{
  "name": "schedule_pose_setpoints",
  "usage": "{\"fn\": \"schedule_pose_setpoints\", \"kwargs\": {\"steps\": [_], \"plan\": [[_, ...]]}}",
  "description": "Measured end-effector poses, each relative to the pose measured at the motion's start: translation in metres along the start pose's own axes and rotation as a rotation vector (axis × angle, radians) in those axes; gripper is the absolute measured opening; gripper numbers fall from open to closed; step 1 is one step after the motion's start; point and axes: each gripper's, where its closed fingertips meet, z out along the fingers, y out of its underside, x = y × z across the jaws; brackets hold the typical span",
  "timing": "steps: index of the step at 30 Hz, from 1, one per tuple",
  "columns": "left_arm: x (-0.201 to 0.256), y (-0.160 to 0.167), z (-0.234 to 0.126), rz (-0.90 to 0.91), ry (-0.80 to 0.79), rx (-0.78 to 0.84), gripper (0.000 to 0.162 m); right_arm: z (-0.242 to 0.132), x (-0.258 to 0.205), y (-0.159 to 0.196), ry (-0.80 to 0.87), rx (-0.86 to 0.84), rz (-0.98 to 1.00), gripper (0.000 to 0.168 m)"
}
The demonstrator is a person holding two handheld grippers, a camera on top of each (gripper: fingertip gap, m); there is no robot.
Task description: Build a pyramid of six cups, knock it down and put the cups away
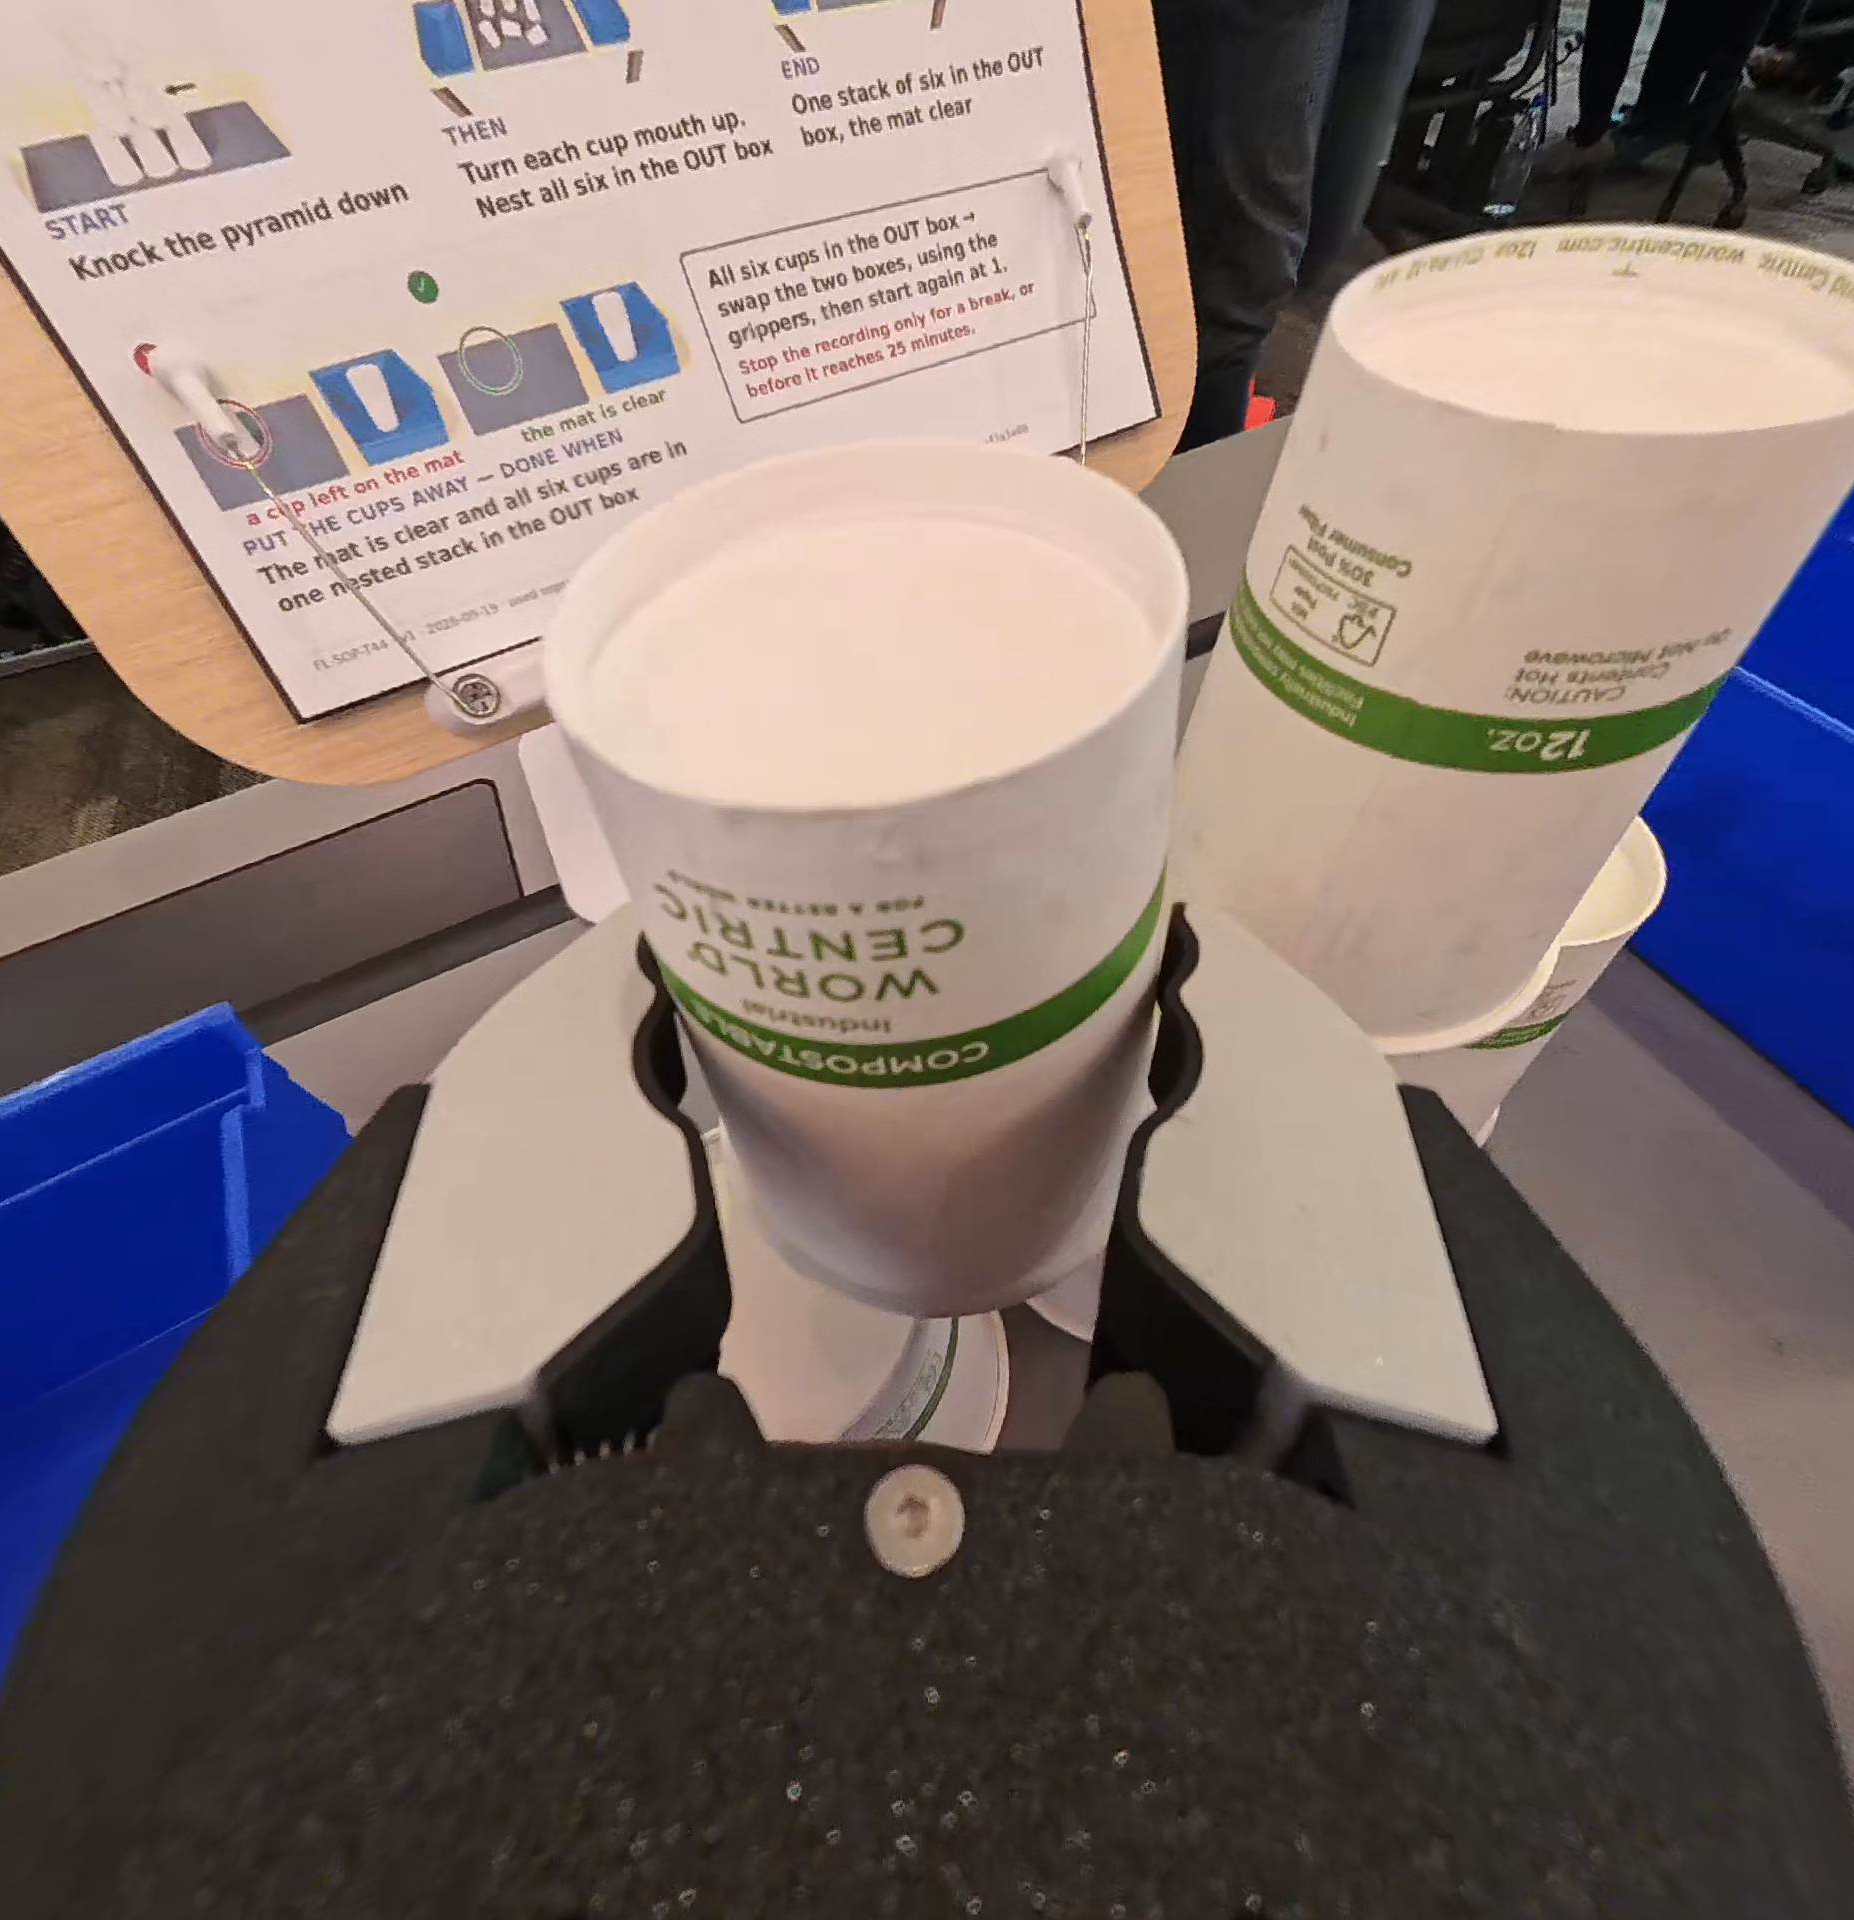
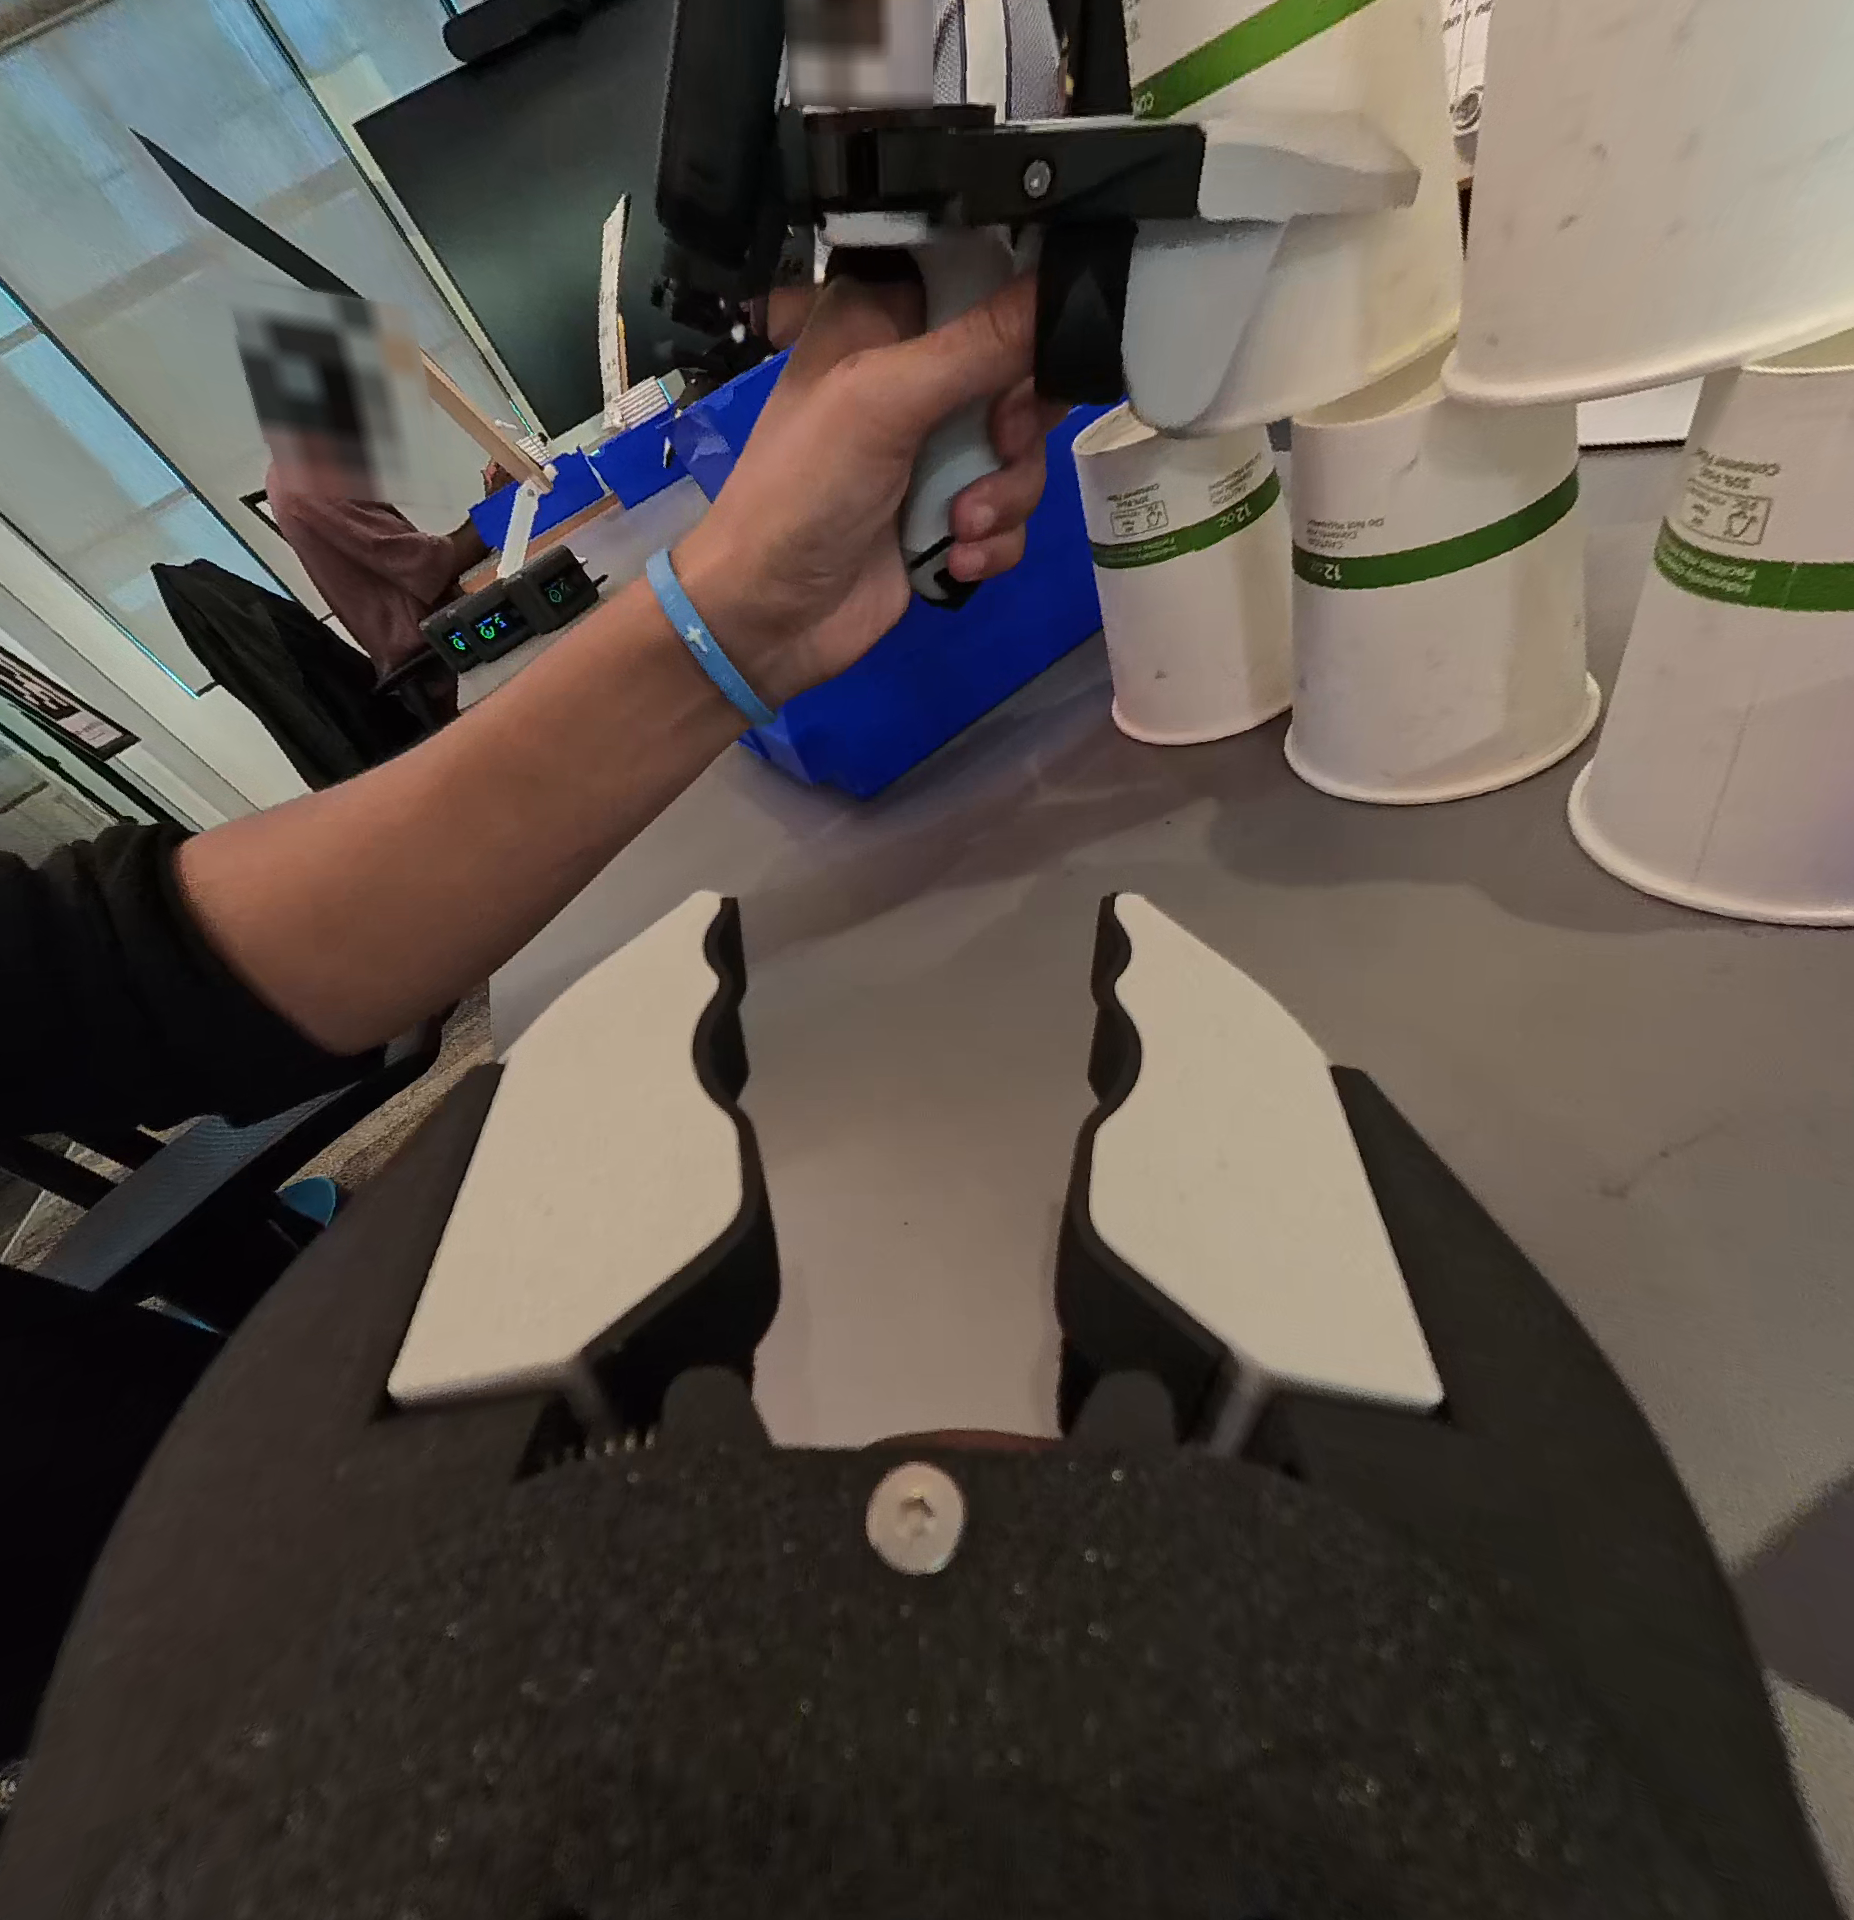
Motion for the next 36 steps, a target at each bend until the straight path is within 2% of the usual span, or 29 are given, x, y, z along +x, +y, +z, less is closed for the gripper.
{"fn": "schedule_pose_setpoints", "kwargs": {"steps": [6,9,12,15,19,22,28,31,33,34,36], "plan": [[0.006,-0.002,-0.014,0.005,0.045,-0.012,0.096,0.001,-0.001,0.002,-0.013,-0.007,0.014,0.064],[0.009,-0.007,-0.045,0.006,0.128,-0.031,0.097,0.0,-0.002,0.001,-0.018,-0.006,0.014,0.064],[0.004,0.002,-0.091,0.06,0.275,-0.119,0.093,-0.002,-0.002,0.0,-0.02,-0.005,0.012,0.064],[-0.011,0.021,-0.138,0.174,0.402,-0.248,0.09,-0.003,0.0,0.001,-0.014,-0.009,0.01,0.064],[-0.047,0.062,-0.176,0.44,0.394,-0.438,0.078,-0.002,0.003,0.001,-0.015,-0.01,0.026,0.064],[-0.058,0.092,-0.186,0.531,0.416,-0.572,0.065,-0.001,0.005,0.002,-0.008,-0.014,0.025,0.063],[-0.08,0.139,-0.175,0.662,0.355,-0.768,0.063,0.004,0.005,0.005,-0.005,-0.03,0.023,0.063],[-0.083,0.148,-0.173,0.647,0.376,-0.793,0.043,0.006,0.003,0.008,-0.004,-0.04,0.019,0.062],[-0.083,0.149,-0.175,0.629,0.404,-0.781,0.013,0.007,0.004,0.01,-0.004,-0.045,0.022,0.062],[-0.085,0.15,-0.177,0.621,0.411,-0.775,0.003,0.008,0.004,0.011,-0.004,-0.048,0.026,0.062],[-0.091,0.15,-0.18,0.606,0.404,-0.769,0.003,0.009,0.004,0.013,-0.006,-0.054,0.033,0.061]]}}
